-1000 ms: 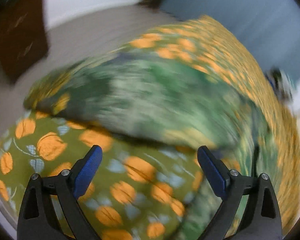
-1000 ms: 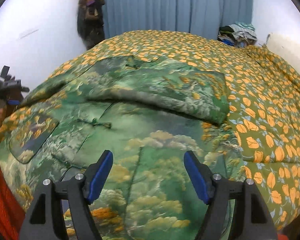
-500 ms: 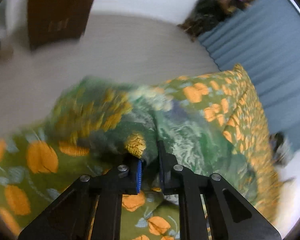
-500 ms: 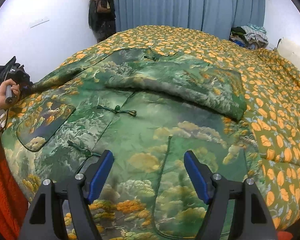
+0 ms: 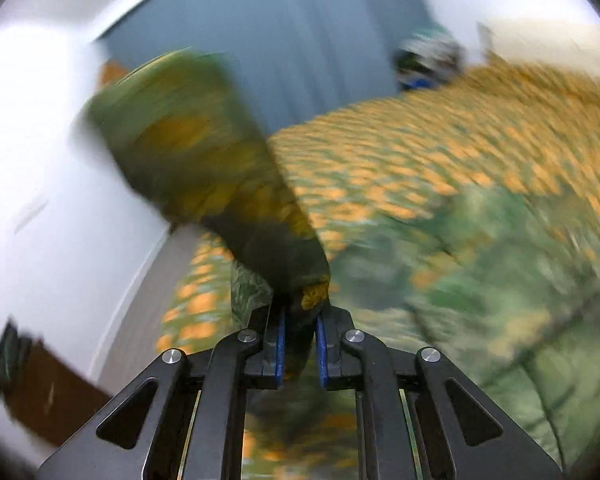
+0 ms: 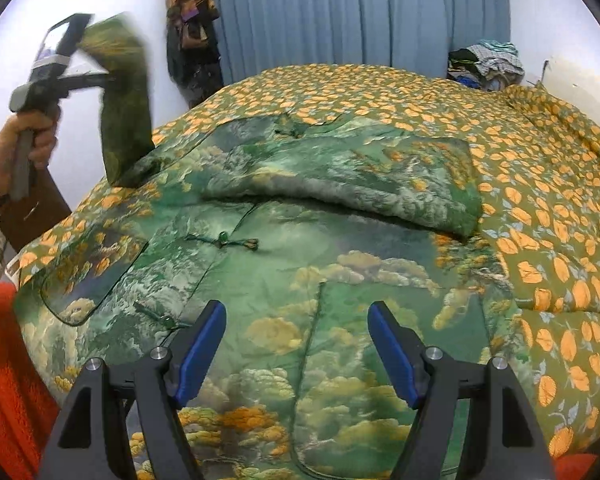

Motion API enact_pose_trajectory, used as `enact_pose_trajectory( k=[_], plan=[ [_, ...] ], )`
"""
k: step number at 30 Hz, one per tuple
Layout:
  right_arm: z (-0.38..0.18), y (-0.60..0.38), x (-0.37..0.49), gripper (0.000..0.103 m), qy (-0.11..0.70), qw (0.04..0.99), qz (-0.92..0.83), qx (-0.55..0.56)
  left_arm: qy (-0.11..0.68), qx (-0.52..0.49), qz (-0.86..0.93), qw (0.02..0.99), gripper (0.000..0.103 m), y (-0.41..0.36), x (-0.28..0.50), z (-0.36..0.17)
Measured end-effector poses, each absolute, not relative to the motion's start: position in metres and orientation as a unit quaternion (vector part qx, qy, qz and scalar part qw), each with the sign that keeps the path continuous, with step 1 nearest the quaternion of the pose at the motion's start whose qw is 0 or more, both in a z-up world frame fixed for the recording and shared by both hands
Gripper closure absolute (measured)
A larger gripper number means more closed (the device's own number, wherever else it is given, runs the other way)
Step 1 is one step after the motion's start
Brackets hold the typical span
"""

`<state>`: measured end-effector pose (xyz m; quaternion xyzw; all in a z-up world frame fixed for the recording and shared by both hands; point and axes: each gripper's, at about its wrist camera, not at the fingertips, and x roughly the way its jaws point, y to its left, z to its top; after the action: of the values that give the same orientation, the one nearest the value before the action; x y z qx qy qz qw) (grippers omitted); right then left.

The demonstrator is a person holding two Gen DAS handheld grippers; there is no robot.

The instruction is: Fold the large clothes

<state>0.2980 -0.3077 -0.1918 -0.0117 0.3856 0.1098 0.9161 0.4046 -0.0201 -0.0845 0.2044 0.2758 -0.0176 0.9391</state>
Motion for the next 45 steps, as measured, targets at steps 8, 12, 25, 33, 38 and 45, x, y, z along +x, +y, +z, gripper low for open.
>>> enact_pose_trajectory(
  k=[8, 12, 25, 33, 38, 45],
  plan=[
    [-0.195, -0.339, 0.305, 0.028, 0.396, 0.914, 0.081, 0.022, 0.394, 0.319, -0.077, 0.858, 0.038, -0.099, 0.393, -0.205],
    [-0.189, -0.348, 0.320, 0.028, 0.399, 0.910, 0.094, 0.060, 0.402, 0.278, -0.091, 0.868, 0.021, -0.072, 0.366, -0.195],
    [-0.212, -0.292, 0.518, 0.028, 0.471, 0.832, 0.173, 0.238, 0.438, -0.014, -0.033, 0.898, 0.012, 0.041, 0.321, -0.185],
    [-0.184, -0.251, 0.560, 0.091, 0.459, 0.859, 0.177, 0.142, 0.436, -0.045, -0.026, 0.898, 0.012, 0.065, 0.309, -0.186],
    [-0.189, -0.259, 0.579, 0.090, 0.456, 0.875, 0.140, 0.081, 0.439, -0.050, -0.034, 0.897, 0.012, 0.062, 0.317, -0.181],
    [-0.220, -0.263, 0.563, 0.056, 0.477, 0.870, 0.123, 0.028, 0.435, -0.067, -0.055, 0.896, 0.012, 0.067, 0.355, -0.148]
  ],
)
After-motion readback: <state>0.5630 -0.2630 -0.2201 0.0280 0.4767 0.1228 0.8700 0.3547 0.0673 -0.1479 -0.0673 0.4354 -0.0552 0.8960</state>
